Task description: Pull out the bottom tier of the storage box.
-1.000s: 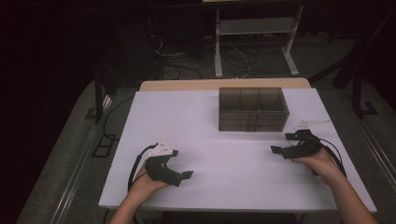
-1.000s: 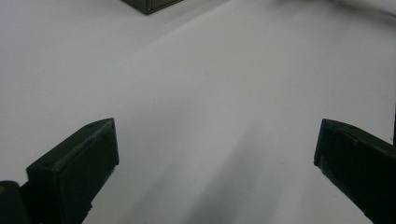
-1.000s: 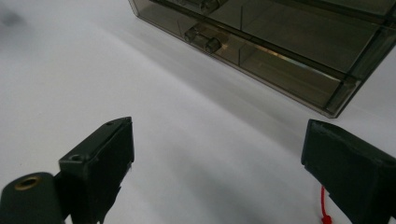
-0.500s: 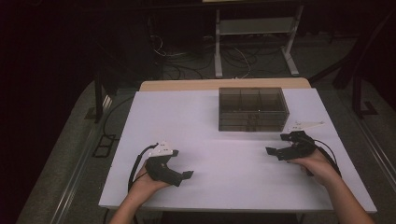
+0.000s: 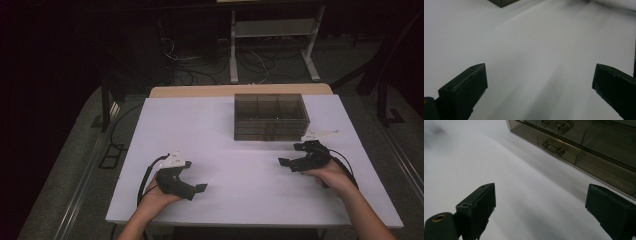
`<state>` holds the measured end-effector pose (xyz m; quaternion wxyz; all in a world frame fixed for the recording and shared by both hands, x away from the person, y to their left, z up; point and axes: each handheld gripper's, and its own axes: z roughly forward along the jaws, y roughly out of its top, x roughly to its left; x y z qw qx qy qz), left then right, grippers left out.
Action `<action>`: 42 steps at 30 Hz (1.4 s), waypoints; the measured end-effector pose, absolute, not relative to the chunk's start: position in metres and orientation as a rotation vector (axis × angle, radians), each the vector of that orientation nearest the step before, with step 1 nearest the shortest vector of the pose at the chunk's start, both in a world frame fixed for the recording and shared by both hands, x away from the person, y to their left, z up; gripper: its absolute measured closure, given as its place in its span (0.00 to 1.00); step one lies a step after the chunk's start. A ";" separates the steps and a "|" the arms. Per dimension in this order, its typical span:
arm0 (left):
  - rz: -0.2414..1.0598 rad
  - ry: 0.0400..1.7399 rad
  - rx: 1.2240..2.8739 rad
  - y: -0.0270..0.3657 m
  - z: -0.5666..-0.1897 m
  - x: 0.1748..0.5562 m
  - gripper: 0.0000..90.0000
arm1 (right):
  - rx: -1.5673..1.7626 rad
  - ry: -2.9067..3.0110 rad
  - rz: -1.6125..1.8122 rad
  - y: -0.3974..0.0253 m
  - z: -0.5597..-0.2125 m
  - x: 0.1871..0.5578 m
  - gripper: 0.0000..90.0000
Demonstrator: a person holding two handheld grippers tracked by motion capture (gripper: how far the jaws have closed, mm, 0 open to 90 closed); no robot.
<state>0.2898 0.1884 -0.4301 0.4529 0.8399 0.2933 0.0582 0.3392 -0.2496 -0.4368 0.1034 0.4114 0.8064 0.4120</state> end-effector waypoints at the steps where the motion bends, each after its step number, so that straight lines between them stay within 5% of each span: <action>1: 0.145 0.727 2.070 0.189 -0.430 0.290 0.00 | 1.212 2.378 1.217 -0.248 -0.437 0.340 0.11; 42: 0.135 0.719 2.053 0.187 -0.429 0.289 0.00 | 1.169 2.395 1.194 -0.203 -0.442 0.364 0.15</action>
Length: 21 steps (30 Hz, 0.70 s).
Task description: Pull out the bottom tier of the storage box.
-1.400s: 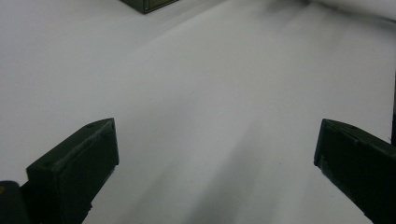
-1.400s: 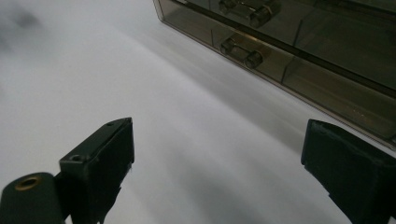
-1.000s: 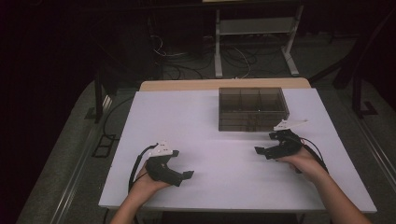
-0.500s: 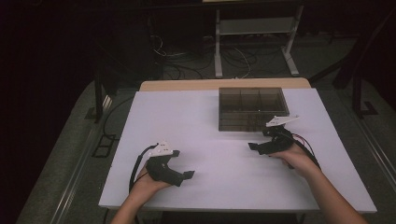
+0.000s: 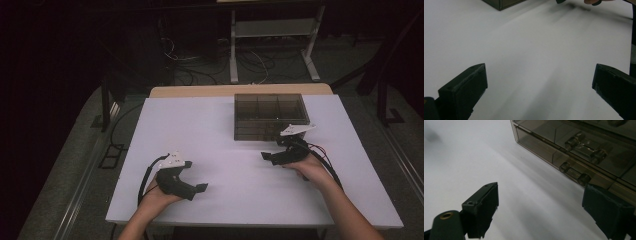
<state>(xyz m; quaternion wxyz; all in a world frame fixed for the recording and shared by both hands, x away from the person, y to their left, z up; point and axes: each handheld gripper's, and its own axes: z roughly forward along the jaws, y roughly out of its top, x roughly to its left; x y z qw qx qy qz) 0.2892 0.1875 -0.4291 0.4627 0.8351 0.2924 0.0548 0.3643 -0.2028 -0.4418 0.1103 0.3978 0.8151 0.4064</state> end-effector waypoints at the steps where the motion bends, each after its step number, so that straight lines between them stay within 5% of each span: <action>1: 0.136 0.719 2.055 0.188 -0.429 0.289 0.00 | 1.167 2.399 1.189 -0.203 -0.442 0.364 0.15; 21: 0.147 0.723 2.061 0.191 -0.430 0.290 0.00 | 1.081 2.398 1.099 -0.196 -0.446 0.361 0.16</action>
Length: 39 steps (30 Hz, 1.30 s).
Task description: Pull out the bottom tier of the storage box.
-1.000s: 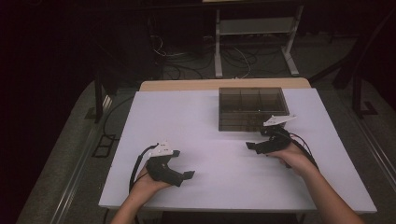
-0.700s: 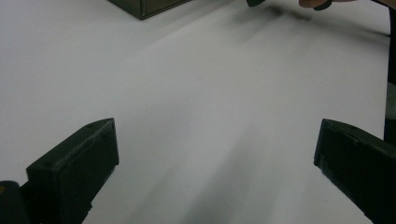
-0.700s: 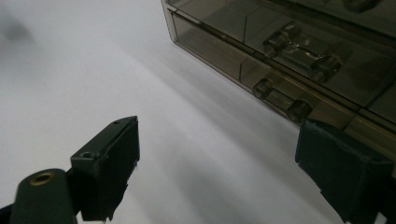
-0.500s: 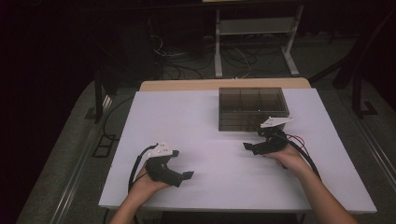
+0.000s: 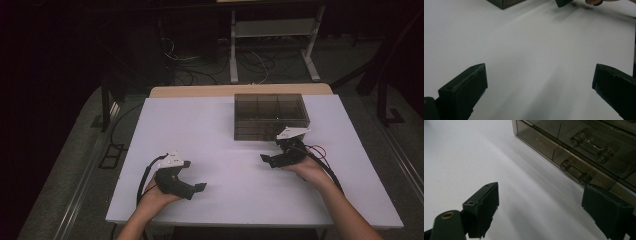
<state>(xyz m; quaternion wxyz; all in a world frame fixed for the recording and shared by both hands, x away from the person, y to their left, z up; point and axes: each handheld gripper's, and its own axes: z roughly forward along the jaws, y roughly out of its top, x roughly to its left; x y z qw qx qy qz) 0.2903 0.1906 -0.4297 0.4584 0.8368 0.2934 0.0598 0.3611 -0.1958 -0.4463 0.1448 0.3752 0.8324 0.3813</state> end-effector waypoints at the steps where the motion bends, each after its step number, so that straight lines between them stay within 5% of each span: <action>1: 0.148 0.722 2.061 0.191 -0.430 0.290 0.00 | 1.076 2.398 1.095 -0.196 -0.446 0.361 0.16; 39: 0.163 0.717 2.077 0.190 -0.430 0.290 0.00 | 0.911 2.360 0.942 -0.192 -0.447 0.354 0.17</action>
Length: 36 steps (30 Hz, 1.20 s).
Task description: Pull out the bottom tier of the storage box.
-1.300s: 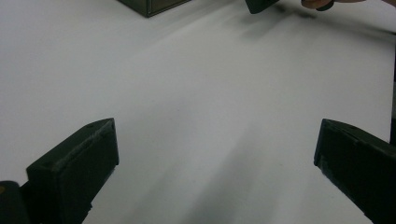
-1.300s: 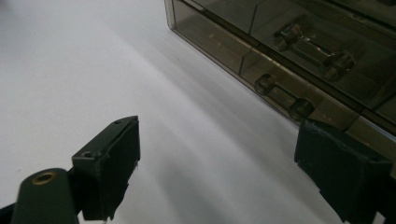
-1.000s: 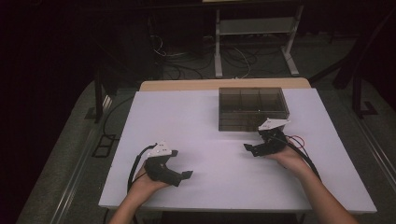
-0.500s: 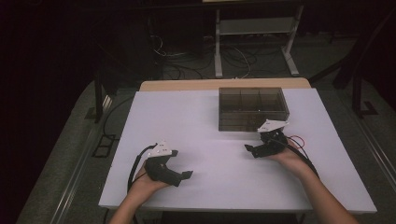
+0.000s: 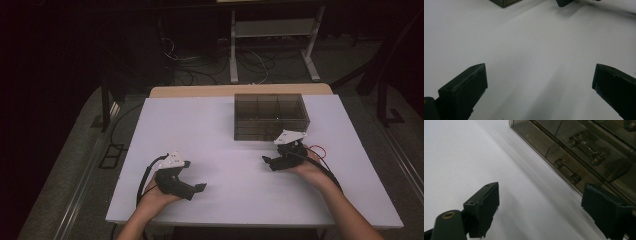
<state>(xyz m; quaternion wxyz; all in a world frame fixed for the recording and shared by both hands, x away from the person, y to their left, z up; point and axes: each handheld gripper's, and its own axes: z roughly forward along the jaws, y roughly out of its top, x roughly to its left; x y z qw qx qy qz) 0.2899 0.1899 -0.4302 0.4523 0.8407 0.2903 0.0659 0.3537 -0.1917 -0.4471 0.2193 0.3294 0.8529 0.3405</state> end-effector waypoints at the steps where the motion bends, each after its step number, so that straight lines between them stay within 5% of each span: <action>1: 0.163 0.717 2.077 0.190 -0.430 0.290 0.00 | 0.908 2.358 0.937 -0.192 -0.447 0.353 0.17; 36: 0.162 0.717 2.077 0.189 -0.430 0.290 0.00 | 0.793 2.280 0.847 -0.187 -0.446 0.347 0.17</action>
